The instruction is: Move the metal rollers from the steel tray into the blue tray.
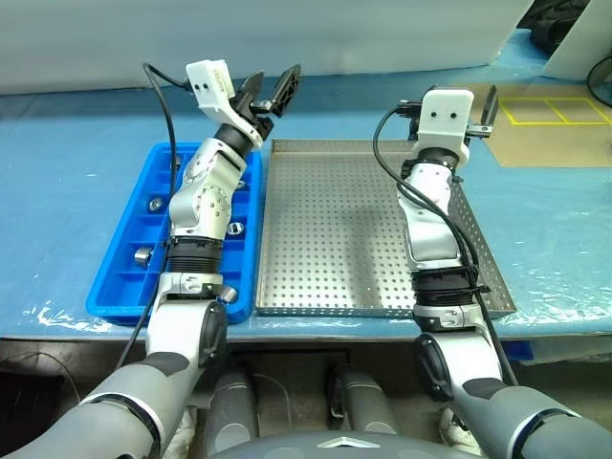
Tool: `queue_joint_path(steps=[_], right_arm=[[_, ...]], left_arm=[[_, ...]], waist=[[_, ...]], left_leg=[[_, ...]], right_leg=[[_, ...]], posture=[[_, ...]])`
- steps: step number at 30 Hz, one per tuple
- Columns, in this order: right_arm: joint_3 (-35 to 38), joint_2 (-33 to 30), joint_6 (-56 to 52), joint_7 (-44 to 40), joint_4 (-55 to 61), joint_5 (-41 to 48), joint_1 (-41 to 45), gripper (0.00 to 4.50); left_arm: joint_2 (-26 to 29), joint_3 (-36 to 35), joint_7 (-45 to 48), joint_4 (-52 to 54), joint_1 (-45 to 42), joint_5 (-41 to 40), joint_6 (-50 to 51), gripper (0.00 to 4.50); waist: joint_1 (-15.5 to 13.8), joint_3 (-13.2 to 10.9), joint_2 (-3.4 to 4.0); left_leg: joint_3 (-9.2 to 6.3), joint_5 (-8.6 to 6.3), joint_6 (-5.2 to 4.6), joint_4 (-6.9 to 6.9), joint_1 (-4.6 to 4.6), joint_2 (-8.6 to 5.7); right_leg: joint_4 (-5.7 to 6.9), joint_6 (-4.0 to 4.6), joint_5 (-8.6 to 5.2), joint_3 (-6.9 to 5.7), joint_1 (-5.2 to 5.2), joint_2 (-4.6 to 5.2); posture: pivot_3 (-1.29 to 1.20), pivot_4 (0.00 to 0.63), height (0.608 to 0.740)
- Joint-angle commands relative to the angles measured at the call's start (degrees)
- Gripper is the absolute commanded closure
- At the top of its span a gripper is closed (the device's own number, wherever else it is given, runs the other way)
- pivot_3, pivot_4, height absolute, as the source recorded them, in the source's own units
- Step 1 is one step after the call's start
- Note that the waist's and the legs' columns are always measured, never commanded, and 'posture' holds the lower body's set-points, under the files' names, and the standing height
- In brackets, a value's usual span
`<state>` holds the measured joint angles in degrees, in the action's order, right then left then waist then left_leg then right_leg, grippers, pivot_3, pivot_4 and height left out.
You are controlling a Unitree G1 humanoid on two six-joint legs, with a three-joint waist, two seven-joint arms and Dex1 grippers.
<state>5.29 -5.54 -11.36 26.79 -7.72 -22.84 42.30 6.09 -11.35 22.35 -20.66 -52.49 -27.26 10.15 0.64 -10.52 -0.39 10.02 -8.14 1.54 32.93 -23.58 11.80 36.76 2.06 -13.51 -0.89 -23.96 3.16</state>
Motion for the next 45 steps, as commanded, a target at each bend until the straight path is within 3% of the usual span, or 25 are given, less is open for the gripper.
queue_joint_path(steps=[1,3,14,27,45], right_arm=[[-0.1,-0.1,0.4,0.5,1.1,0.4,1.6,0.36],[-0.7,0.1,0.7,0.3,1.1,0.3,1.5,0.36],[-1.6,-0.9,-0.3,0.0,3.7,-0.9,0.2,0.36],[-3.5,2.7,-2.0,1.1,5.4,-1.0,-1.2,0.36],[-2.6,1.9,-5.2,3.8,10.5,-3.3,-6.1,0.36]], left_arm=[[5.0,5.3,-1.0,-6.1,-3.0,13.8,-15.3,0.00],[6.1,7.1,-1.3,-9.4,-3.8,17.9,-21.9,0.00],[0.3,5.7,0.3,-11.5,-4.6,15.0,-23.1,0.00],[0.1,6.4,4.8,-10.0,-4.8,14.2,-20.3,0.00],[-3.4,6.6,7.3,-16.7,-8.5,14.5,-23.6,0.00]], waist=[[0.0,0.0,0.00],[-0.1,0.0,0.00],[-0.5,0.0,0.00],[0.1,0.0,0.00],[1.6,0.0,0.00]], left_leg=[[0.00,0.00,0.00,0.00,0.00,0.01],[-0.01,0.00,0.00,0.00,0.00,0.01],[0.00,-0.01,-0.01,0.04,-0.02,-0.01],[0.01,-0.02,-0.03,0.05,-0.01,0.00],[0.11,-0.06,-0.11,0.07,0.05,-0.01]], right_leg=[[0.00,0.00,0.00,0.00,0.00,0.00],[0.00,0.00,0.00,0.00,0.00,0.00],[0.01,0.01,0.01,0.00,0.00,0.03],[0.02,0.01,0.00,0.01,0.00,0.02],[0.01,0.00,0.01,0.17,0.01,-0.01]], posture=[[-0.24,0.150,0.740],[-0.24,0.150,0.740],[-0.28,0.150,0.740],[-0.35,0.150,0.740],[-0.46,0.150,0.740]])
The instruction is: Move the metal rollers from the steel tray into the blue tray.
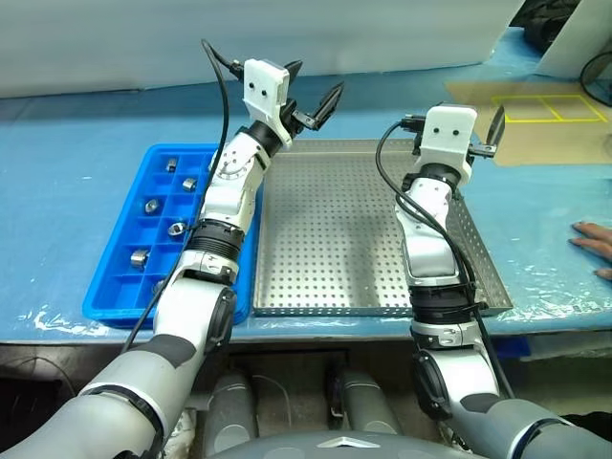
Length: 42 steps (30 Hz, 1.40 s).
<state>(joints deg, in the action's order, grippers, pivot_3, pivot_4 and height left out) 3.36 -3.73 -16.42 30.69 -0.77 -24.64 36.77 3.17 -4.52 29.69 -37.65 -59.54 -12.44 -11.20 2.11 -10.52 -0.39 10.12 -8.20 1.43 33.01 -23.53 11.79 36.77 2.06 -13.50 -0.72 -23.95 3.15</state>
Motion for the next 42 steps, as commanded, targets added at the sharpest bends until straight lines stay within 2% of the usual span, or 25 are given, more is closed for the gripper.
queue_joint_path(steps=[1,19,24,42], right_arm=[[-1.0,0.1,-0.3,-0.3,3.8,-1.6,-0.8,0.36],[-1.6,0.0,-0.6,-1.2,2.9,-1.5,0.0,0.36],[-1.6,-0.6,0.8,-1.7,-0.7,-0.8,3.5,0.36],[-2.8,0.4,4.9,-2.7,-7.4,1.1,6.3,0.36]], left_arm=[[-0.7,-0.2,-0.1,0.4,-1.1,-0.3,-2.3,0.00],[0.4,-1.0,-3.5,1.2,0.1,0.8,-3.6,0.00],[0.6,-1.2,-4.5,-0.9,-0.9,1.1,-4.4,0.00],[3.8,-0.5,-9.8,5.7,3.2,4.2,-2.4,0.00]], waist=[[0.2,0.0,0.00],[0.3,0.0,0.00],[0.2,0.0,0.00],[-0.8,0.0,0.00]], left_leg=[[0.00,-0.02,-0.03,0.01,0.00,0.00],[0.03,-0.11,-0.18,0.06,0.00,0.01],[0.03,-0.10,-0.17,0.08,0.00,0.00],[0.02,-0.10,-0.17,0.08,-0.02,0.00]], right_leg=[[0.00,0.00,0.00,0.01,0.01,0.00],[-0.01,0.00,0.00,0.05,0.00,0.00],[-0.01,-0.01,0.01,0.06,0.00,0.01],[-0.02,-0.01,0.01,0.05,0.00,0.01]], posture=[[-0.46,0.150,0.740],[-0.41,0.150,0.740],[-0.38,0.150,0.740],[-0.25,0.150,0.740]])
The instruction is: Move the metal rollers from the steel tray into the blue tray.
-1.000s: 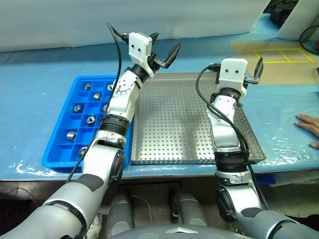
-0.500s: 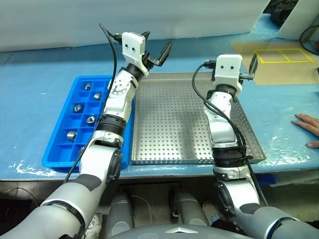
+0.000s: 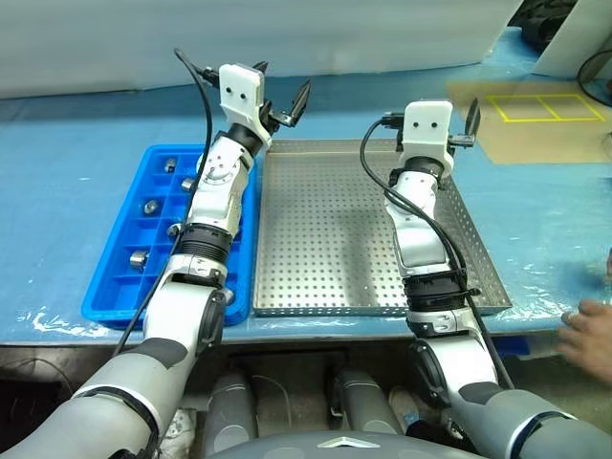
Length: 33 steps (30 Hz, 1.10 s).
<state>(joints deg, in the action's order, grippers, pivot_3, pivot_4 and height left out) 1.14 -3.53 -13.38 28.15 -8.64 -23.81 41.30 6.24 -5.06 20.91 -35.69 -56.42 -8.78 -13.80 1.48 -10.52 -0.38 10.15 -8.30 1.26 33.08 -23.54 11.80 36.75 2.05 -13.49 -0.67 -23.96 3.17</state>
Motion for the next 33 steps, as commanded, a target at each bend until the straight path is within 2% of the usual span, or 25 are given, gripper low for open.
queue_joint_path(steps=[1,5,13,16,20,24,29,33], right_arm=[[-0.6,0.3,2.0,-0.2,0.0,0.5,2.0,0.36],[-0.6,0.3,3.1,-0.3,-1.7,0.9,2.6,0.36],[0.4,-1.1,5.0,-0.1,-4.4,1.3,3.6,0.36],[3.0,-4.0,5.1,1.8,-5.9,1.4,4.2,0.36],[7.3,-9.2,4.9,3.9,-9.3,2.4,3.7,0.36],[9.0,-13.3,5.1,4.1,-10.4,2.5,2.9,0.36],[9.8,-14.5,5.2,4.2,-10.9,3.0,2.0,0.36],[8.5,-13.9,6.6,4.6,-13.8,3.1,4.8,0.36]], left_arm=[[1.0,-0.1,-1.3,4.3,0.3,0.5,0.6,0.00],[1.2,-2.4,-4.4,4.3,-0.3,-1.5,4.2,0.00],[3.5,-2.7,-7.9,2.1,-1.9,0.9,4.2,0.00],[6.1,-3.5,-8.0,1.6,-1.1,1.3,4.3,0.00],[12.4,-4.8,-8.3,-0.2,1.3,2.8,4.1,0.00],[16.4,-6.4,-9.7,2.7,6.8,2.6,7.9,0.00],[18.0,-8.1,-11.9,7.4,12.9,2.4,11.4,0.00],[21.9,-12.5,-16.5,5.5,13.9,1.8,14.3,0.00]], waist=[[-0.4,0.0,0.00],[-0.9,0.0,0.00],[-1.4,0.0,0.01],[-1.5,0.0,0.01],[-1.4,0.0,0.01],[-1.4,0.0,0.01],[-2.0,0.0,0.01],[-2.2,0.0,0.02]], left_leg=[[0.00,0.00,0.00,-0.01,0.00,0.00],[0.00,0.00,0.01,-0.01,0.00,0.00],[-0.01,0.01,0.03,-0.01,-0.01,-0.01],[-0.01,0.01,0.04,-0.02,-0.01,-0.01],[-0.01,0.02,0.06,-0.02,0.00,-0.01],[-0.01,0.03,0.09,-0.08,0.01,-0.01],[-0.02,0.03,0.09,-0.08,-0.02,0.00],[-0.02,0.08,0.16,-0.07,0.00,0.02]], right_leg=[[0.00,0.00,0.00,0.00,0.00,0.00],[0.00,0.00,0.00,-0.01,-0.01,0.00],[-0.01,-0.01,0.00,-0.02,-0.01,0.02],[-0.01,-0.01,0.00,-0.02,-0.01,0.02],[-0.01,-0.02,0.01,-0.01,-0.01,0.00],[-0.01,-0.02,0.00,-0.02,-0.02,-0.02],[-0.01,-0.02,0.00,-0.06,-0.03,-0.01],[0.02,0.00,-0.01,-0.05,-0.07,-0.02]], posture=[[-0.25,0.150,0.740],[-0.23,0.150,0.740],[-0.22,0.150,0.740],[-0.22,0.150,0.740],[-0.21,0.150,0.740],[-0.19,0.150,0.740],[-0.17,0.150,0.740],[-0.14,0.150,0.740]])
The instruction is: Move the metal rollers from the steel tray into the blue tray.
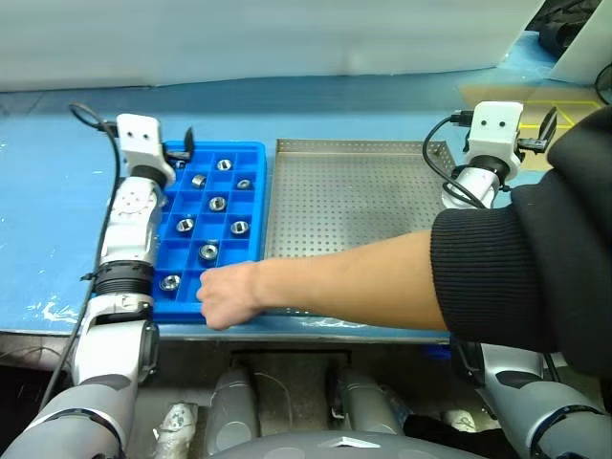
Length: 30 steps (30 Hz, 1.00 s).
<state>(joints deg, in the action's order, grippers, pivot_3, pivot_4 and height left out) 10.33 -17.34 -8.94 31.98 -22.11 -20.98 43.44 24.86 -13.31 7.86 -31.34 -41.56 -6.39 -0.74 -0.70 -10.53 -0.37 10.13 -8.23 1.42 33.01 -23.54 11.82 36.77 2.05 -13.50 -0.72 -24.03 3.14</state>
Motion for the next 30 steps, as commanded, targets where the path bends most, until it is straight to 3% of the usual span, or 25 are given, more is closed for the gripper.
queue_joint_path(steps=[1,11,30], right_arm=[[-0.9,-0.1,2.5,0.8,-0.9,0.4,3.1,0.36],[-1.9,0.5,4.2,0.7,-4.2,1.1,5.3,0.36],[-3.0,1.0,3.4,-1.1,-3.5,1.8,5.1,0.36]], left_arm=[[3.7,-4.9,-4.6,0.8,-1.2,-0.6,1.7,0.00],[3.9,-6.5,-7.4,-1.8,-6.0,-1.2,0.5,0.00],[1.6,-6.1,-8.5,3.2,-3.6,-1.7,1.1,0.00]], waist=[[0.0,0.0,0.01],[-1.9,0.0,0.01],[-1.9,0.0,0.00]], left_leg=[[0.00,0.03,0.04,0.00,-0.02,0.00],[-0.04,0.05,0.10,-0.02,-0.14,-0.03],[-0.05,0.05,0.10,-0.05,-0.19,-0.03]], right_leg=[[0.01,0.00,0.00,0.00,-0.04,-0.01],[0.01,-0.01,0.00,-0.03,-0.12,0.03],[0.00,-0.02,0.00,-0.05,-0.17,0.03]], posture=[[-0.14,0.150,0.740],[-0.11,0.150,0.740],[-0.01,0.150,0.740]])
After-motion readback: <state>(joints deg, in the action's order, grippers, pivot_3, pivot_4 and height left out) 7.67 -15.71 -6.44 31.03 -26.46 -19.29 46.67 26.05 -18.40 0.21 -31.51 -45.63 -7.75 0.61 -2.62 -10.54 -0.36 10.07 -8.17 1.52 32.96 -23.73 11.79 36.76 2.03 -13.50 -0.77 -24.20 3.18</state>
